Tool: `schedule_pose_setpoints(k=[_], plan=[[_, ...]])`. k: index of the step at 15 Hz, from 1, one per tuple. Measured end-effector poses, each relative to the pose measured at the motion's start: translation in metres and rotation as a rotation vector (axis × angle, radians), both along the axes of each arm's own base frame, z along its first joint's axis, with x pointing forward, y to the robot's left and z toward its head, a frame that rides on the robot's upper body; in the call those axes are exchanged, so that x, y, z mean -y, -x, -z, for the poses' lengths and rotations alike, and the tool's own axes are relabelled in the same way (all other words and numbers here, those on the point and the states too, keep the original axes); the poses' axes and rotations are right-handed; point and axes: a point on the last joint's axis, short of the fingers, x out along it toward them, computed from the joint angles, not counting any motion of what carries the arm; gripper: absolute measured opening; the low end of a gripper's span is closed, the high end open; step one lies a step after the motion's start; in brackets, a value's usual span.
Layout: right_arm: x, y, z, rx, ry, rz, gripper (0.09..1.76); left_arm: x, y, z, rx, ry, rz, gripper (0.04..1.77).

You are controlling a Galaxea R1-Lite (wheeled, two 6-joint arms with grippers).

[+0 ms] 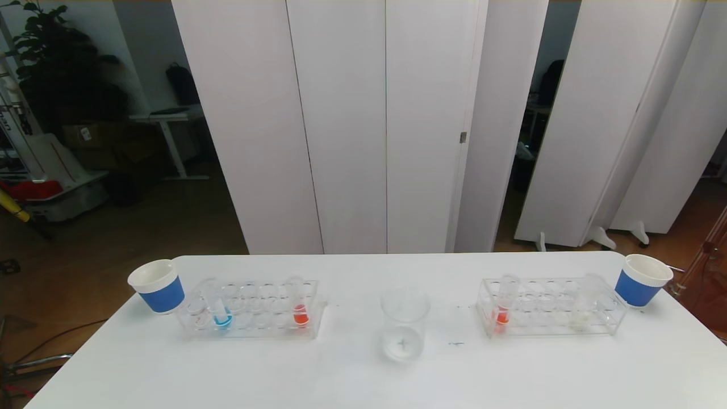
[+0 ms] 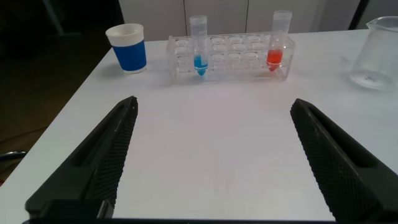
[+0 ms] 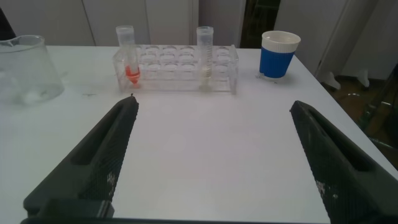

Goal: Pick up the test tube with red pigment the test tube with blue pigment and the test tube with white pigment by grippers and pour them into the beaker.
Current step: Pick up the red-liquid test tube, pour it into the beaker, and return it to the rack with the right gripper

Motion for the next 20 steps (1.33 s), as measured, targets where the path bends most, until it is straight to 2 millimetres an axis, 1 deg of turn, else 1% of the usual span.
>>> schedule_pose_setpoints(k=[10,12,15,18,20], plan=[[0.0,0.001,0.0,-0.033,-0.002,0.013,1.75,0.0,0.0,0.0,0.0,0.0,0.0,1.75],[0.0,0.007,-0.014,-0.02,-0.004,0.014,1.75,0.0,0.0,0.0,0.0,0.001,0.0,1.75],[0.0,0.012,-0.046,0.019,-0.002,0.011,1.75,0.0,0.0,0.0,0.0,0.0,0.0,1.75],[0.0,0.012,-0.078,0.047,0.011,0.01,1.75,0.0,0.0,0.0,0.0,0.0,0.0,1.75],[0.0,0.008,-0.098,0.045,0.02,0.011,1.75,0.0,0.0,0.0,0.0,0.0,0.0,1.75]])
